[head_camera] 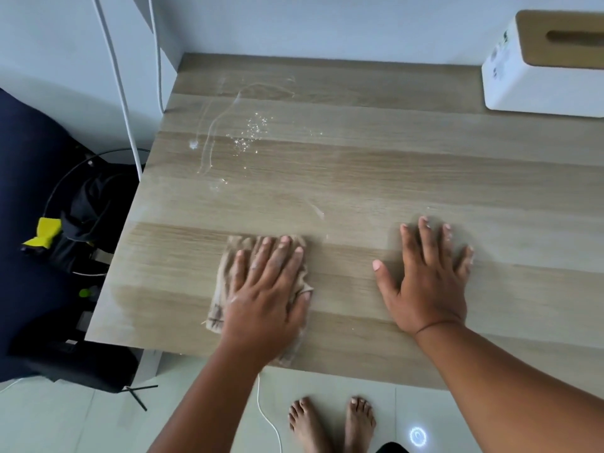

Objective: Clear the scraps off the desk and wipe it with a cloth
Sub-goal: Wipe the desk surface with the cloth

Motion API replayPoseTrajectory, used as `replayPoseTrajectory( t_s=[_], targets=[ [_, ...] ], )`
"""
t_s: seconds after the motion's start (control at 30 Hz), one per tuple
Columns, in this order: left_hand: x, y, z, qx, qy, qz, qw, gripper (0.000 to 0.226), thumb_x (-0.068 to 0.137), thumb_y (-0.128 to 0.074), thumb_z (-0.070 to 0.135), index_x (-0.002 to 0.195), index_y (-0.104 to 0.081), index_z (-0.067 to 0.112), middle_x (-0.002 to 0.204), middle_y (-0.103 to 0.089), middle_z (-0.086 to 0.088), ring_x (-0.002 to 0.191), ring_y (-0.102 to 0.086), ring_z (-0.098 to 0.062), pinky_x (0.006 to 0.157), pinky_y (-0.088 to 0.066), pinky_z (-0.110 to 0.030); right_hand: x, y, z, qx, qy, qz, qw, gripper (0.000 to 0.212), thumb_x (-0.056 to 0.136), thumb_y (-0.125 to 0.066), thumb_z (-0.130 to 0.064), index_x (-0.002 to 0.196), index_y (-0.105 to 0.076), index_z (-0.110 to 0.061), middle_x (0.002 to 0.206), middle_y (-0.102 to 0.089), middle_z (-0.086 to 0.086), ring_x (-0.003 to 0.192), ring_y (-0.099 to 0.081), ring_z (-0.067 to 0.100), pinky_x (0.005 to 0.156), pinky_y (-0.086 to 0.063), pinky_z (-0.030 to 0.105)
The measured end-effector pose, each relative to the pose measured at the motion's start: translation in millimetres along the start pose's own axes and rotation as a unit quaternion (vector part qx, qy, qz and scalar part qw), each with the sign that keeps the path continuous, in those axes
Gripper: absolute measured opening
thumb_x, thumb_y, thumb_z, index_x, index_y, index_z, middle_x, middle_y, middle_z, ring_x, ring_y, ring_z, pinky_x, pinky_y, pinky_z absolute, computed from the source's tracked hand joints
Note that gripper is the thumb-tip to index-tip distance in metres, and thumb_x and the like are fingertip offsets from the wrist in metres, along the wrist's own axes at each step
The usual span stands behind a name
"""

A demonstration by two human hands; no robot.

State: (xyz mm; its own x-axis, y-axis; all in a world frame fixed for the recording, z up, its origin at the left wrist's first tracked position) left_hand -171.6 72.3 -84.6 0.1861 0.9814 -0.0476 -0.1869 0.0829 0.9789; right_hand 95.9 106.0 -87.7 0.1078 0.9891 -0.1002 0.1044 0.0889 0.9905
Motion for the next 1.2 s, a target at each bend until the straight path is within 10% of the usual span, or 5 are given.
replayPoseTrajectory(
  t_s=[0.27, 0.73, 1.03, 1.2],
  targets=[
    [59.4, 7.6, -26.2, 0.028, 0.182, -0.017, 0.983, 0.081, 0.093, -0.029, 0.064, 0.164, -0.010, 0.030, 0.174, 0.001, -0.001, 0.160, 0.009, -0.025, 0.125, 0.005, -0.062, 0.8, -2.3, 0.6, 0.003, 0.003, 0.003, 1.000, 0.084, 0.092, -0.028, -0.072, 0.160, -0.029, -0.023, 0.173, -0.010, 0.006, 0.159, 0.000, 0.038, 0.122, -0.004, 0.070],
    [29.7, -2.3, 34.1, -0.027, -0.150, 0.013, 0.988, 0.063, 0.095, -0.054, 0.049, 0.154, -0.047, 0.027, 0.168, -0.029, 0.005, 0.158, -0.018, -0.020, 0.123, -0.020, -0.060, 0.9, -3.2, 3.6, -0.005, 0.005, 0.002, 1.000, 0.067, 0.100, -0.027, -0.054, 0.161, -0.027, -0.025, 0.173, -0.009, 0.005, 0.159, -0.002, 0.038, 0.122, -0.008, 0.070],
    [63.8, 10.3, -16.0, 0.017, 0.063, -0.031, 0.997, 0.074, 0.095, -0.034, 0.062, 0.163, -0.020, 0.035, 0.173, -0.005, 0.008, 0.160, 0.006, -0.020, 0.126, 0.004, -0.060, 1.0, -3.0, 3.2, 0.000, 0.003, 0.003, 1.000, 0.064, 0.103, -0.025, -0.048, 0.161, -0.027, -0.023, 0.173, -0.009, 0.005, 0.159, -0.002, 0.039, 0.122, -0.005, 0.070],
    [101.5, 2.1, 38.4, 0.028, 0.000, -0.051, 0.998, 0.077, 0.093, -0.028, 0.062, 0.164, -0.018, 0.033, 0.174, -0.004, 0.004, 0.160, 0.004, -0.023, 0.125, 0.001, -0.060, 0.0, -2.5, 2.8, 0.006, -0.003, 0.011, 1.000, 0.060, 0.103, -0.026, -0.042, 0.160, -0.032, -0.023, 0.172, -0.014, 0.004, 0.158, -0.007, 0.039, 0.123, -0.006, 0.069]
  ],
)
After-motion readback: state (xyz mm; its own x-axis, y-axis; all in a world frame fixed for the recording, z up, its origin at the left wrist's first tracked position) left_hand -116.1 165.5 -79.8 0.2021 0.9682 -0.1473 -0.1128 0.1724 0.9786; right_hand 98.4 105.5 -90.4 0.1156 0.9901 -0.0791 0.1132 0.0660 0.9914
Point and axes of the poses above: each hand's wrist, its own x-axis towards the middle knuckle, its own y-axis out of the back of the hand, z = x × y, the point moved 2 cm from there along x, towards the middle knuckle
